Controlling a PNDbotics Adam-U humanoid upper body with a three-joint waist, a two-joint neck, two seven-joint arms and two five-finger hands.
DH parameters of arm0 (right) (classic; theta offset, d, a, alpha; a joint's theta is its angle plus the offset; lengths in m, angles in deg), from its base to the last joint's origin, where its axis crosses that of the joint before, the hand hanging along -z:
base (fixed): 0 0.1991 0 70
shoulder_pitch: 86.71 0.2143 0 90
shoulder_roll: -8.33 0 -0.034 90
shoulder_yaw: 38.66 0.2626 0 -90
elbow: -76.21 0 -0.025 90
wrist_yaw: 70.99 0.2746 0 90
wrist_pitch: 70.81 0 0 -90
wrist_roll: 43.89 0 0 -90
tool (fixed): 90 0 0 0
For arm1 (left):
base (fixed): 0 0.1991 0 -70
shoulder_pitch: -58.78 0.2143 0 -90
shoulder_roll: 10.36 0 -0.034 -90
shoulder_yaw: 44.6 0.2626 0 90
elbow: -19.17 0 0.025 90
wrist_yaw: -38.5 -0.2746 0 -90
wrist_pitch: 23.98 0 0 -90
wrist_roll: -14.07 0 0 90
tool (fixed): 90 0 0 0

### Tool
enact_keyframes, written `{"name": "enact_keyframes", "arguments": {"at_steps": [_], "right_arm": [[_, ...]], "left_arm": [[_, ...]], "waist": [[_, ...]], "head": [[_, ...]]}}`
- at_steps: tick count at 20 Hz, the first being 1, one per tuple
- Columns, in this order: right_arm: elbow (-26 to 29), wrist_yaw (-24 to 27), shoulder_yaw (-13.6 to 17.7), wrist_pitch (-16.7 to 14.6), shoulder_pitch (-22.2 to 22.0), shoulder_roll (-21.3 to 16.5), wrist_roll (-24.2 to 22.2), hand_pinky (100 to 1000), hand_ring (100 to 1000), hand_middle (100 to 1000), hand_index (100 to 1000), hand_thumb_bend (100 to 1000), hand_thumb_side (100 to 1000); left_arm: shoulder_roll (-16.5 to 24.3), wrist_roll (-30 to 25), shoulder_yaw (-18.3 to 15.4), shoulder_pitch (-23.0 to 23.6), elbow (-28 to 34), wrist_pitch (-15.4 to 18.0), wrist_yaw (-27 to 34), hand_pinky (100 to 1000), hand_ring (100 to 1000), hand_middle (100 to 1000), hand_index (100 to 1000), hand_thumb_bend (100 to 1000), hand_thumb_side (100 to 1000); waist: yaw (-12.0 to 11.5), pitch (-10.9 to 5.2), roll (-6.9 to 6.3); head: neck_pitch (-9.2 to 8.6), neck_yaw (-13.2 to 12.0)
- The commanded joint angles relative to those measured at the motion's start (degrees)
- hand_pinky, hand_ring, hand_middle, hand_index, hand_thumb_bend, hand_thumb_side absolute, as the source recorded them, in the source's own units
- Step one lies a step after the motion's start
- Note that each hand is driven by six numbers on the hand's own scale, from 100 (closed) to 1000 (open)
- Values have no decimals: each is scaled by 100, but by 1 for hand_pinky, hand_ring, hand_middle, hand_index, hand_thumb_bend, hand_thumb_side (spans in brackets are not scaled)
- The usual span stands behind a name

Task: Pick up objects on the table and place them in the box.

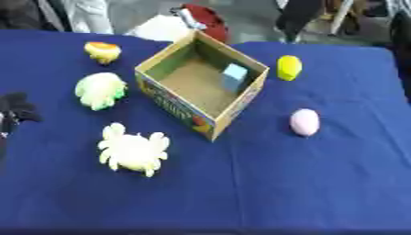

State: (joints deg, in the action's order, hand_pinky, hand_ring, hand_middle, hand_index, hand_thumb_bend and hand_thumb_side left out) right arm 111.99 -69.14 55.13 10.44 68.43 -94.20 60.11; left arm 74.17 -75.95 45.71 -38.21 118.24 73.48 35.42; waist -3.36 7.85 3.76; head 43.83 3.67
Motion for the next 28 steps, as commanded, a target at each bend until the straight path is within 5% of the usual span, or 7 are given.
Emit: {"name": "enact_keyframes", "arguments": {"at_steps": [1, 12, 28], "right_arm": [[-416, -155, 21, 41, 185, -40, 58, 598, 585, 683, 907, 100, 610], [-1618, -92, -14, -33, 191, 111, 234, 595, 582, 680, 906, 100, 636], [-1917, -180, -94, -5, 141, 157, 194, 600, 588, 693, 908, 100, 628]], "left_arm": [[26, -17, 6, -29, 61, 9, -21, 759, 572, 591, 790, 100, 864], [10, -27, 12, -28, 43, 7, -26, 759, 571, 590, 790, 100, 865], [6, -22, 2, -19, 39, 3, -38, 759, 569, 589, 790, 100, 868]], "waist": [[-18, -176, 30], [-69, -184, 25], [-83, -163, 31]], "head": [[27, 30], [16, 100], [17, 110]]}}
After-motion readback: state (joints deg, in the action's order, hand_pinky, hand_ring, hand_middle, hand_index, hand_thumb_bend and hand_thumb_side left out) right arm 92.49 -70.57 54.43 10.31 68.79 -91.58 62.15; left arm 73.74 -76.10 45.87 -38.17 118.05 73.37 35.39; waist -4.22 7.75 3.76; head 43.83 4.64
